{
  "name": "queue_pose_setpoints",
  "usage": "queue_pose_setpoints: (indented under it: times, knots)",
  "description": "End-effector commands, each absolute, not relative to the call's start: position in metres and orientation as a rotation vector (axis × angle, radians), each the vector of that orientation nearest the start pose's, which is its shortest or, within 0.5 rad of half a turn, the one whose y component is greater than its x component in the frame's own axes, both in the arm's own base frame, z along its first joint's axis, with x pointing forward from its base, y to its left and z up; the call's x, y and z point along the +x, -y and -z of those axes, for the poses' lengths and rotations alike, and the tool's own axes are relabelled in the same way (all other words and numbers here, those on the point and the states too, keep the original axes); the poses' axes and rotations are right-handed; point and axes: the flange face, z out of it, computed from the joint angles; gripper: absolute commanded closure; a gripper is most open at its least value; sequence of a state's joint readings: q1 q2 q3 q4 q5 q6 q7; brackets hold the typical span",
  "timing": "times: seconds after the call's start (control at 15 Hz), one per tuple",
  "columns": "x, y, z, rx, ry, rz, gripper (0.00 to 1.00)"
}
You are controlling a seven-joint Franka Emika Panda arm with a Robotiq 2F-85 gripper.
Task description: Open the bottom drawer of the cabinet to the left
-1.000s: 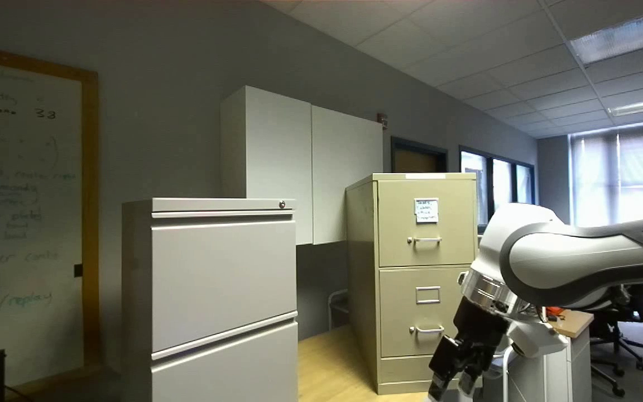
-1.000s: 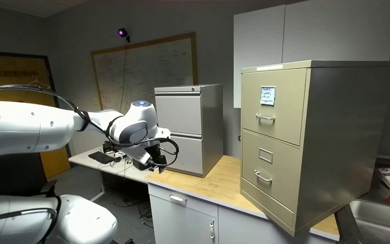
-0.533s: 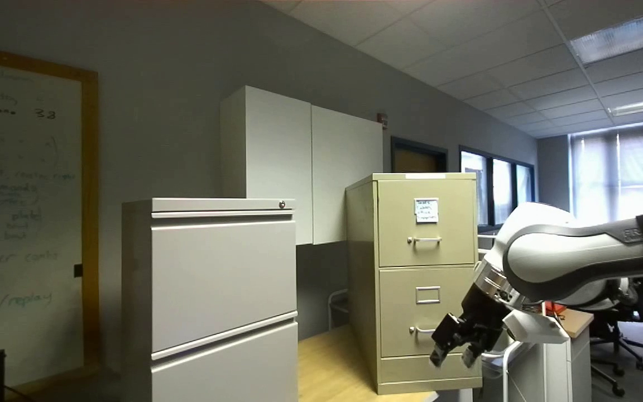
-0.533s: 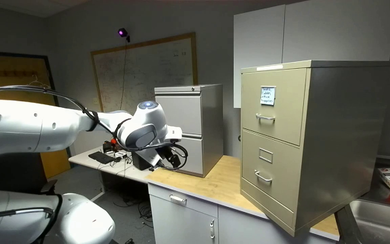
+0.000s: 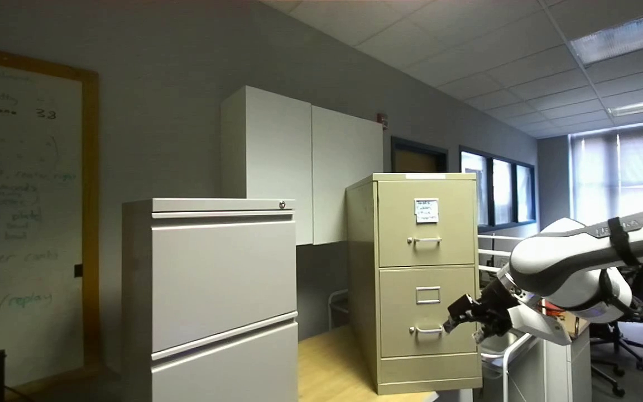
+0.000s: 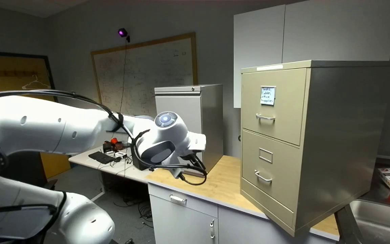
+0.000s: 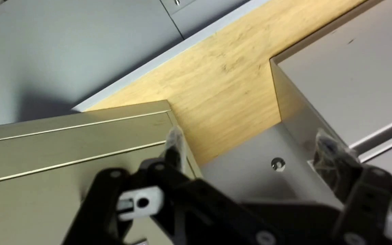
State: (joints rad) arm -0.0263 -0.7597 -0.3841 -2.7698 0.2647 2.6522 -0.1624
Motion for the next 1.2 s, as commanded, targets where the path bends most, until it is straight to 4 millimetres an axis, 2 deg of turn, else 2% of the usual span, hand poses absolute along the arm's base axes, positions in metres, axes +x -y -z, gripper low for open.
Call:
queue_pose_setpoints:
  times: [0.0,0.47,0.87,1.0,1.13]
  knots:
    - [0.353,0.204,-0.463,-2.488,-0.718,1.033,0.00]
    - [0.383,0.266,-0.414,-2.138,-0.946,1.088,0.00]
    - [0.416,0.334,-0.350,-1.985,-1.095,1.106,0.00]
    - [0.423,0.358,-0.341,-1.934,-1.130,1.147,0.00]
    - [0.430,0.379,-0.344,-1.894,-1.136,1.193,0.00]
